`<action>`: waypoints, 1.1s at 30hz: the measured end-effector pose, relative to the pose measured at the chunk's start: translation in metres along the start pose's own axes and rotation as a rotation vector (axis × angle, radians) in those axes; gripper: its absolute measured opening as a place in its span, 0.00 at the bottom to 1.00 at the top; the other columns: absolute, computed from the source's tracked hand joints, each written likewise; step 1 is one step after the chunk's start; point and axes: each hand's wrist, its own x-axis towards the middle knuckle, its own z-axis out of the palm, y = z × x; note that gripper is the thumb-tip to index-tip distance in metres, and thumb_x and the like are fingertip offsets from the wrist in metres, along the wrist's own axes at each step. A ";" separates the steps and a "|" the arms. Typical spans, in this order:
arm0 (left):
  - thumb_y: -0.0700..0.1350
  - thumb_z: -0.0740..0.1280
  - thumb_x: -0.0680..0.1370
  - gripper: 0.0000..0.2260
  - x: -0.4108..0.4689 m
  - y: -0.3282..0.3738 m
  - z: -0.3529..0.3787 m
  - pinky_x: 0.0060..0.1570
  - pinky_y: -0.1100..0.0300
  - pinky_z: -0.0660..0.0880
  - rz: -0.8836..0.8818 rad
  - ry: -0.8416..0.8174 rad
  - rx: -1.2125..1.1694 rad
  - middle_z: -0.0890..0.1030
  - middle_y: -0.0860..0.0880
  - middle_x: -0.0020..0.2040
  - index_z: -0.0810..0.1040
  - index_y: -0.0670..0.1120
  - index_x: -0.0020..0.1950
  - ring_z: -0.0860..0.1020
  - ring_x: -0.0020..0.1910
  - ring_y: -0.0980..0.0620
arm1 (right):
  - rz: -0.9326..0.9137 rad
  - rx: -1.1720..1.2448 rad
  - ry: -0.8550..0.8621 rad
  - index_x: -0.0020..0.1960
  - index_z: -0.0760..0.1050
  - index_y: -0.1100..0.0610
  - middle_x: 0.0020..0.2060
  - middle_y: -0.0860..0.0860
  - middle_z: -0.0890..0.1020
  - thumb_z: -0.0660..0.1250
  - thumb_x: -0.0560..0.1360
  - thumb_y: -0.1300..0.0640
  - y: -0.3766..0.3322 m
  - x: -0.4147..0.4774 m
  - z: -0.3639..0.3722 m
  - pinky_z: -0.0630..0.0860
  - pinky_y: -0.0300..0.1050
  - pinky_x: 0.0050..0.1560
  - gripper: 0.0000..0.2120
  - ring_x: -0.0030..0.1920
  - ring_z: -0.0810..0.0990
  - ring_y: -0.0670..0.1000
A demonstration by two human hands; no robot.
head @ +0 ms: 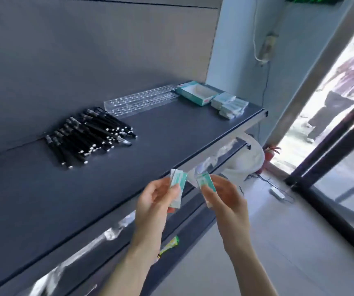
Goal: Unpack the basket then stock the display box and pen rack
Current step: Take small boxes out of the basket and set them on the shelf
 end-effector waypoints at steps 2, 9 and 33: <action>0.40 0.70 0.74 0.07 0.005 -0.014 0.044 0.33 0.70 0.73 -0.022 -0.062 0.013 0.85 0.52 0.45 0.80 0.47 0.51 0.81 0.41 0.60 | 0.022 0.012 0.104 0.50 0.80 0.55 0.41 0.47 0.84 0.71 0.72 0.60 0.002 0.016 -0.042 0.74 0.32 0.37 0.07 0.40 0.81 0.43; 0.44 0.73 0.72 0.07 0.051 -0.050 0.165 0.33 0.71 0.73 -0.055 -0.241 0.081 0.84 0.56 0.43 0.80 0.51 0.49 0.81 0.41 0.61 | 0.059 0.040 0.288 0.47 0.80 0.52 0.42 0.52 0.85 0.72 0.69 0.58 0.018 0.091 -0.134 0.73 0.41 0.39 0.07 0.39 0.80 0.47; 0.42 0.72 0.71 0.07 0.284 -0.049 0.342 0.42 0.73 0.74 0.450 0.629 -0.022 0.85 0.54 0.44 0.81 0.46 0.49 0.81 0.44 0.61 | 0.017 -0.080 -0.440 0.53 0.78 0.54 0.44 0.47 0.84 0.71 0.73 0.56 0.036 0.474 -0.176 0.77 0.37 0.42 0.10 0.45 0.82 0.47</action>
